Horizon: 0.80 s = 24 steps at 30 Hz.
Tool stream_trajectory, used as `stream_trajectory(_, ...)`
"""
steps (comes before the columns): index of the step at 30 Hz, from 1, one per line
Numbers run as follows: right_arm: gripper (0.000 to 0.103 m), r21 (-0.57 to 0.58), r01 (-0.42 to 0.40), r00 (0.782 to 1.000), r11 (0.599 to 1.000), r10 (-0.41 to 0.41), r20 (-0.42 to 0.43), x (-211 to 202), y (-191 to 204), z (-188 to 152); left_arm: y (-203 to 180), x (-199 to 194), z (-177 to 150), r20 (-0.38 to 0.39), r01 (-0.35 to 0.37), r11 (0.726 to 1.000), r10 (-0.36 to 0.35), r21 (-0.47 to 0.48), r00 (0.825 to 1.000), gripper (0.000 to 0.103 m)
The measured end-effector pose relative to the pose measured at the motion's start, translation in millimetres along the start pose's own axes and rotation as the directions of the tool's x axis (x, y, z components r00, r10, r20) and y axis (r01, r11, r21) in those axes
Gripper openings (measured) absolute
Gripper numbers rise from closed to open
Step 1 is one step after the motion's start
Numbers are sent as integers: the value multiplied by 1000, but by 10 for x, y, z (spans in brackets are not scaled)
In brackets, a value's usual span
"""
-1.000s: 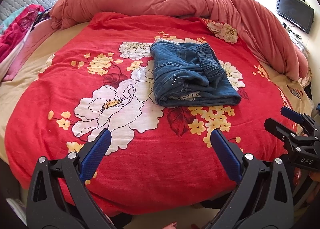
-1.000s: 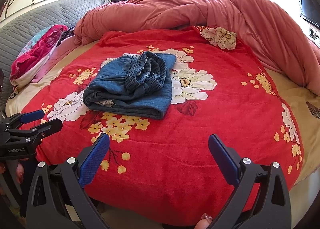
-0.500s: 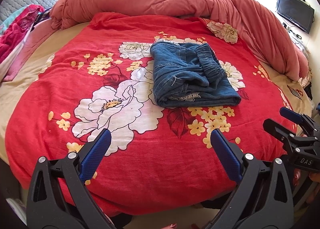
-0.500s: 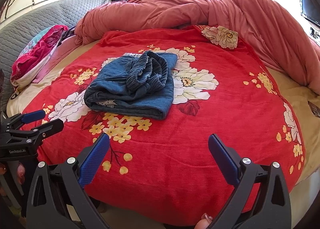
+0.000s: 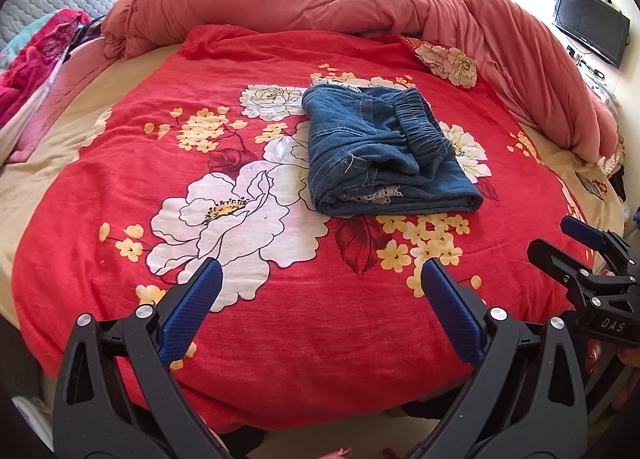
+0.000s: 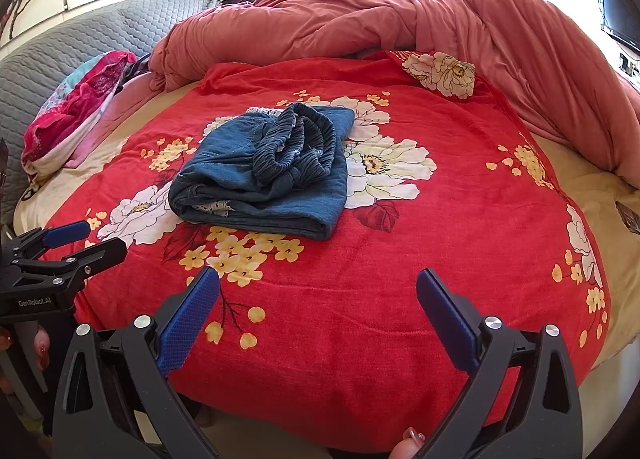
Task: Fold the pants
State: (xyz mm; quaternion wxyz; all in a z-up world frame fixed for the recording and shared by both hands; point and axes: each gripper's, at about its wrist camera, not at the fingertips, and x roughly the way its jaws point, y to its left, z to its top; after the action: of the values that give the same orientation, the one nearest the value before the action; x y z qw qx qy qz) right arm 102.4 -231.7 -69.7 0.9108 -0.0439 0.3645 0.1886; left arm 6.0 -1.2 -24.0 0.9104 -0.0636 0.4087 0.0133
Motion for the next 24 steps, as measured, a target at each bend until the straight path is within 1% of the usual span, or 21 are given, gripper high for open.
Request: stream_trajectory(24,98,6,6,1000,1000,-6,6,-50,17,9,38,-40,2,0,-9,1000,9,-11,1000,94)
